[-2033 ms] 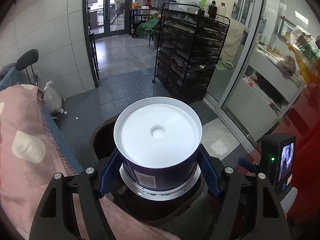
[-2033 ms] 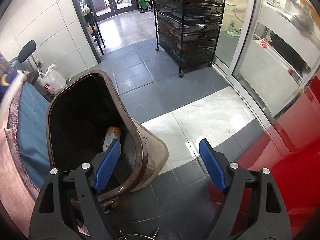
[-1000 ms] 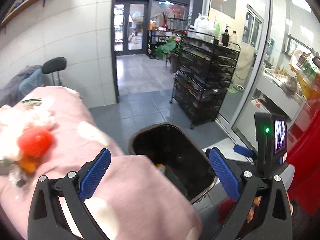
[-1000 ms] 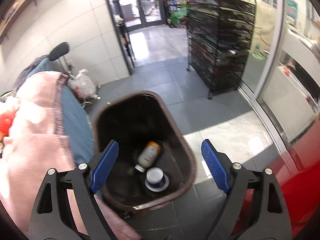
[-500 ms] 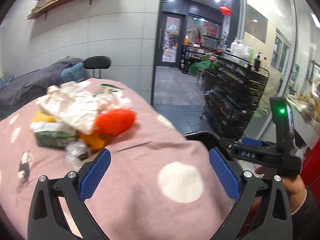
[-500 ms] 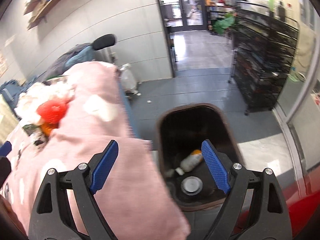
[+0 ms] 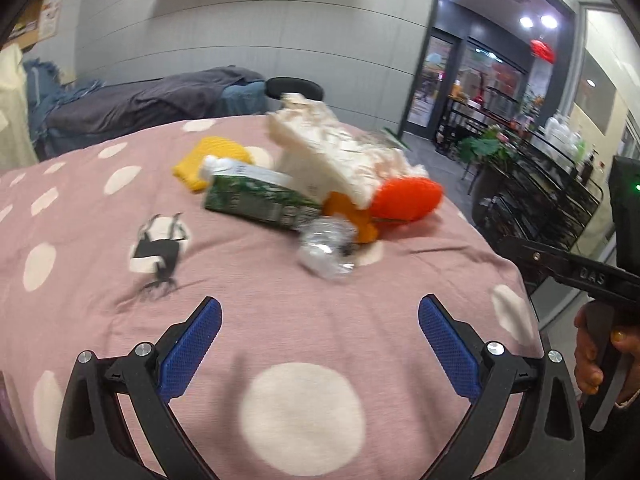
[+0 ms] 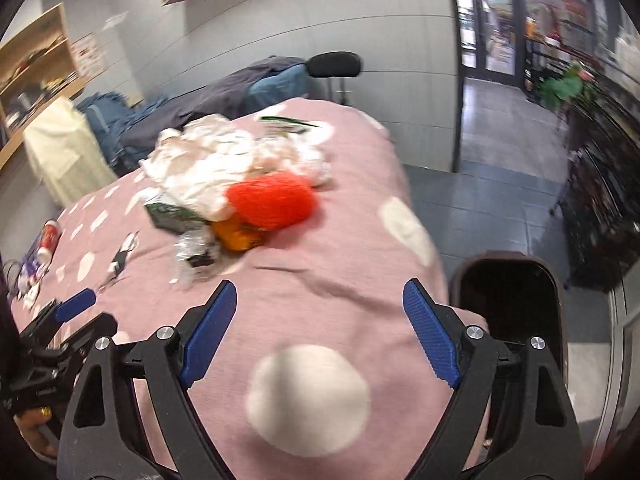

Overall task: Collect trash
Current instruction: 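Grasp the orange mesh net with the right gripper while the left grasps the plastic bag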

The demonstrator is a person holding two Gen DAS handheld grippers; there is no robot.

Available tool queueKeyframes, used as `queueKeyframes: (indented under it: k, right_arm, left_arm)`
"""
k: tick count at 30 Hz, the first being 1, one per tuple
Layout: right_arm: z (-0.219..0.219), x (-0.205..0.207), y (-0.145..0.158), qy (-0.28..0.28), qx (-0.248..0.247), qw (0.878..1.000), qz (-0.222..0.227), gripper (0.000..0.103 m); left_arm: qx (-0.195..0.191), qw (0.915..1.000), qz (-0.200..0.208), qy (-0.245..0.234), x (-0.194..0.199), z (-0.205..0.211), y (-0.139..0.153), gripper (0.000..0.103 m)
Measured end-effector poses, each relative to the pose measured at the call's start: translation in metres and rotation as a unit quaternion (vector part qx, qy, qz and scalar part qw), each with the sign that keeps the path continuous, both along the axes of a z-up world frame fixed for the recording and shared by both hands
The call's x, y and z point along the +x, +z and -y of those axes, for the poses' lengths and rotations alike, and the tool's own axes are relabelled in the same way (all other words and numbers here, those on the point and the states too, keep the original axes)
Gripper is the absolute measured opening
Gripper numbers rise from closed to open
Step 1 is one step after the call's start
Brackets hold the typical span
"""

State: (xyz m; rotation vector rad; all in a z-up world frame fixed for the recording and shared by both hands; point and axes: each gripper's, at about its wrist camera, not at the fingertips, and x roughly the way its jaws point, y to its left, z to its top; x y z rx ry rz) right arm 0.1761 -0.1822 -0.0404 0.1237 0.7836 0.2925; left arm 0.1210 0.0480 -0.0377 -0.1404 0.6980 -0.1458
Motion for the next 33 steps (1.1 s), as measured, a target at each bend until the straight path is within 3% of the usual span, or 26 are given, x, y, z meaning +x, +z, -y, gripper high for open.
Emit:
queueKeyframes:
  k: [6,9,17,21,25,27,33]
  right_arm:
    - [-0.033,0.024,0.003,0.019,-0.027,0.999,-0.005,0.084]
    - [-0.041,0.037,0.005,0.029,-0.045,0.999,-0.002,0.085]
    - [-0.061,0.079,0.007,0.062,-0.081,0.995,-0.001,0.081]
    - [-0.073,0.099,-0.005,0.075,-0.096,0.992,-0.019,0.070]
    - [-0.075,0.111,-0.019,0.078,-0.097,0.991,-0.044,0.040]
    - [-0.074,0.111,-0.021,0.080,-0.090,0.992,-0.048,0.030]
    - [-0.066,0.100,-0.018,0.071,-0.072,0.994,-0.043,0.023]
  left_arm:
    - [-0.024,0.9996,-0.014,-0.007,0.013,-0.018,0.001,0.091]
    - [-0.016,0.9991,-0.029,-0.027,0.030,-0.008,-0.002,0.084]
    - [0.027,0.9932,-0.080,-0.080,0.092,0.027,-0.016,0.081]
    - [0.039,0.9897,-0.110,-0.083,0.114,0.035,-0.028,0.071]
    - [0.032,0.9888,-0.122,-0.079,0.117,0.034,-0.031,0.054]
    - [0.025,0.9894,-0.121,-0.076,0.113,0.030,-0.031,0.049]
    - [0.006,0.9921,-0.105,-0.069,0.098,0.019,-0.026,0.045]
